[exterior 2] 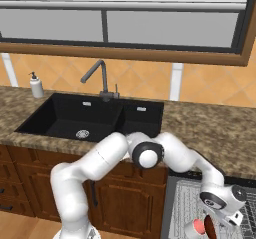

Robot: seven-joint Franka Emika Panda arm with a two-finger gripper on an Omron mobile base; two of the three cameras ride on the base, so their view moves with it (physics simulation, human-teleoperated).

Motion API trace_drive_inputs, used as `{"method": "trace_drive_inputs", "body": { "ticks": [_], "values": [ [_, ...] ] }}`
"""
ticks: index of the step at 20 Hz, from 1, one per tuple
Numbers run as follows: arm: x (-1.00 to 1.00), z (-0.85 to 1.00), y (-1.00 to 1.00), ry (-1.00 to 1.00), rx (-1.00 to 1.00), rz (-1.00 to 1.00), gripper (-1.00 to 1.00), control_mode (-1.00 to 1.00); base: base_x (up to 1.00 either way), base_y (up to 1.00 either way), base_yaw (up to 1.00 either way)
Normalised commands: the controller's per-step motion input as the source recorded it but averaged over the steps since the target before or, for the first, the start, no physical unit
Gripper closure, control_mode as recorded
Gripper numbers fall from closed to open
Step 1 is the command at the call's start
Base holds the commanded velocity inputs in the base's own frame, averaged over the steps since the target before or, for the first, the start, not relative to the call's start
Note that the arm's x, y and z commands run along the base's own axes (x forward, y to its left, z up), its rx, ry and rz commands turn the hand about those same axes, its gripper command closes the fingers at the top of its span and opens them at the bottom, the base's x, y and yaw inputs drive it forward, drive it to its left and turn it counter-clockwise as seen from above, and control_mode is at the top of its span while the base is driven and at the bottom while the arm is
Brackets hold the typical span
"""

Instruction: Pick up the cup and bowl from the counter, place them in the dishwasher, and close the dishwasher door.

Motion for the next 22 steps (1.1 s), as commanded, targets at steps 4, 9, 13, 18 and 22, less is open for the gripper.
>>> {"method": "trace_drive_inputs", "body": {
  "ticks": [4,9,13,18,22],
  "values": [
    [-0.48,0.24,-0.04,0.03,-0.09,-0.01,-1.00,-1.00,0.00,0.00,0.00],
    [-0.39,0.29,-0.23,0.03,-0.05,0.18,-1.00,-1.00,0.00,0.00,0.00],
    [-0.80,0.00,-0.45,-0.11,0.06,0.21,-1.00,-1.00,0.00,0.00,0.00],
    [-0.57,-0.08,-0.01,-0.06,0.00,0.24,-1.00,-1.00,0.00,0.00,0.00],
    [0.01,-0.32,0.00,0.07,-0.11,0.17,-1.00,-1.00,0.00,0.00,0.00]
  ]
}}
